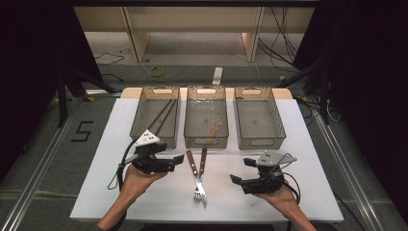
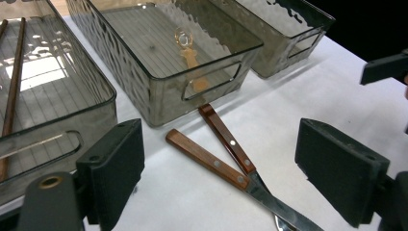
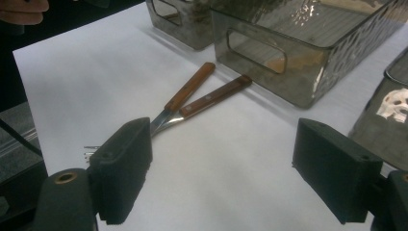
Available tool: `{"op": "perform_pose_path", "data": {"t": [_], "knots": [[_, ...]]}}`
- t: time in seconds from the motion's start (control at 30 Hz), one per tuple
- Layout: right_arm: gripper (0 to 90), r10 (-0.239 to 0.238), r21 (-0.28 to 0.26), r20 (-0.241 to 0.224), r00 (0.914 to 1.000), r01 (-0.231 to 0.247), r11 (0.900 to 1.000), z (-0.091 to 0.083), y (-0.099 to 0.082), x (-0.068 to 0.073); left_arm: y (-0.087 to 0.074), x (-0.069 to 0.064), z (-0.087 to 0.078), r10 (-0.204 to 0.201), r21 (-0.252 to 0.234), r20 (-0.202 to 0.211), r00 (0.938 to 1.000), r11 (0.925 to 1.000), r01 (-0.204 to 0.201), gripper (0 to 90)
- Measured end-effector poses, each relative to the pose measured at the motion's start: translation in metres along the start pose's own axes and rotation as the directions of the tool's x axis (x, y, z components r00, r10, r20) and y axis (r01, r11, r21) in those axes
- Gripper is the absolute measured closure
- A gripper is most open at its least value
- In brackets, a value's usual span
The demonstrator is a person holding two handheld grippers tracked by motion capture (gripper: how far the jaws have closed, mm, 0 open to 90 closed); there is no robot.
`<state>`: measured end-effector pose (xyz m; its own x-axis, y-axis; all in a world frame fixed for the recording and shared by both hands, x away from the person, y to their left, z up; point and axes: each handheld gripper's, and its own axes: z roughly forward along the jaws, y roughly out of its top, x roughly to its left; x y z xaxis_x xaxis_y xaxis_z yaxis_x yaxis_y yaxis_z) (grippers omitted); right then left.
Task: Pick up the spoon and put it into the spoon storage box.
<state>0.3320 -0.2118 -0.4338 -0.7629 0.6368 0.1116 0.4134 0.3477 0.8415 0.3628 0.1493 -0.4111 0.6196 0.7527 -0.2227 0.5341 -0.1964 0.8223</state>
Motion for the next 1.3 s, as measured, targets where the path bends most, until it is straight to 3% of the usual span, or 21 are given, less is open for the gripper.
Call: {"op": "perform_pose_path", "data": {"t": [0.17, 0.4, 0.8, 1.07, 1.3], "knots": [[22.5, 0.003, 0.000, -0.009, 1.0000, -0.003, 1.0000, 0.007, 0.005, -0.001, -0.005, 0.000, -0.009, 0.014, -0.021, 0.002, 0.9999, 0.9997, -0.014, 15.8], [22.5, 0.010, 0.008, -0.025, 0.9996, -0.010, 0.9999, 0.020, 0.011, 0.000, -0.012, 0.000, -0.021, 0.004, -0.051, 0.019, 0.9998, 0.9987, -0.003, 15.4], [23.8, -0.012, 0.023, -0.040, 0.9991, 0.013, 0.9996, 0.039, 0.020, 0.003, -0.017, -0.002, -0.022, 0.025, -0.045, -0.002, 0.9997, 0.9987, -0.025, 15.4], [27.2, -0.005, 0.039, -0.062, 0.9981, 0.007, 0.9992, 0.055, 0.027, 0.005, -0.018, 0.000, -0.026, 0.010, -0.063, -0.007, 0.9999, 0.9980, -0.011, 15.4], [29.1, -0.014, 0.053, -0.075, 0.9971, 0.018, 0.9984, 0.068, 0.030, 0.007, -0.019, 0.001, -0.027, 0.030, -0.060, -0.020, 0.9994, 0.9978, -0.031, 15.5]]}}
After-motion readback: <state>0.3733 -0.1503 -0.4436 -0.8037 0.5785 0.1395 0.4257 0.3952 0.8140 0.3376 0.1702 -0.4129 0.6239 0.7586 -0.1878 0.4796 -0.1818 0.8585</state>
